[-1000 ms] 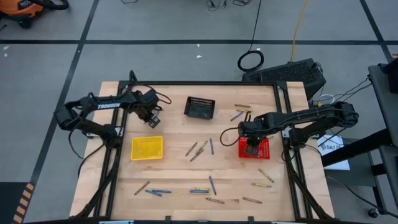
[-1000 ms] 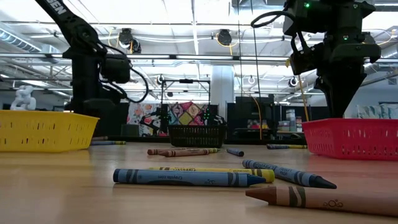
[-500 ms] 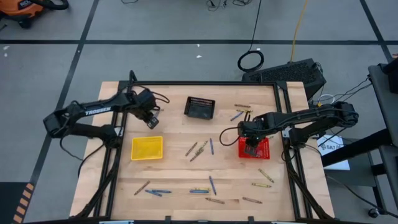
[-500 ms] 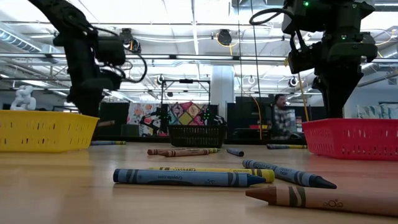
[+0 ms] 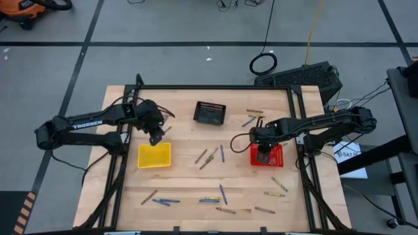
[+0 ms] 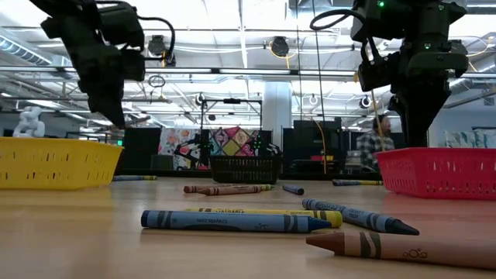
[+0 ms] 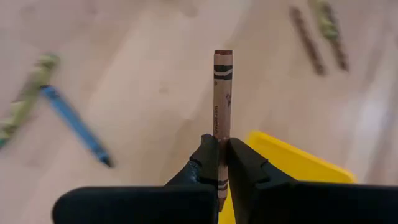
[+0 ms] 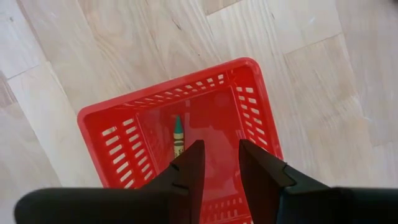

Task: Sort crayons
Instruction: Put the brown crayon into the yellow bin

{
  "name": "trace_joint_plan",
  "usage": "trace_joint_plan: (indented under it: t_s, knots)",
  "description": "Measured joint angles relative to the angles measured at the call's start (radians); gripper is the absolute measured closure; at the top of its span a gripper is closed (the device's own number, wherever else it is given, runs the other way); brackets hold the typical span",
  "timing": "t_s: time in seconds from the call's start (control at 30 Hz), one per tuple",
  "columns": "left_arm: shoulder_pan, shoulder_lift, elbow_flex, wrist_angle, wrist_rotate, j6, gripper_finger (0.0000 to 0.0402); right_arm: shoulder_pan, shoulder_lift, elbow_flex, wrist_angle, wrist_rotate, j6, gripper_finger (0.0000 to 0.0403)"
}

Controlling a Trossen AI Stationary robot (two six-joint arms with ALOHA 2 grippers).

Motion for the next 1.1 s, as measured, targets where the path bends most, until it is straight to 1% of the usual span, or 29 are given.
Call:
trace_joint_plan:
  t_s: [0.17, 0.3, 0.57, 0.8, 0.97, 1.1]
  knots:
    - [-0.094, -0.008, 0.000, -0.001, 0.057, 0.000, 0.0392, 0.000, 0.000, 0.000, 0.001, 0.001, 0.000, 0.0316]
    - [-0.160, -0.008, 0.000, -0.045, 0.061, -0.004, 0.0392, 0.000, 0.000, 0.000, 0.001, 0.001, 0.000, 0.0316]
    - [-0.271, -0.008, 0.000, -0.121, 0.064, -0.105, 0.0392, 0.000, 0.000, 0.000, 0.002, 0.004, -0.001, 0.0316]
    - [-0.332, -0.008, 0.000, -0.129, 0.063, -0.218, 0.0391, 0.000, 0.000, 0.000, 0.002, 0.004, 0.000, 0.0316]
    - [-0.365, -0.008, 0.000, -0.129, 0.037, -0.235, 0.0388, 0.000, 0.000, 0.000, 0.002, 0.004, 0.000, 0.0316]
    - [-0.382, -0.008, 0.000, -0.129, 0.020, -0.235, 0.0369, 0.000, 0.000, 0.000, 0.002, 0.004, 0.000, 0.0316]
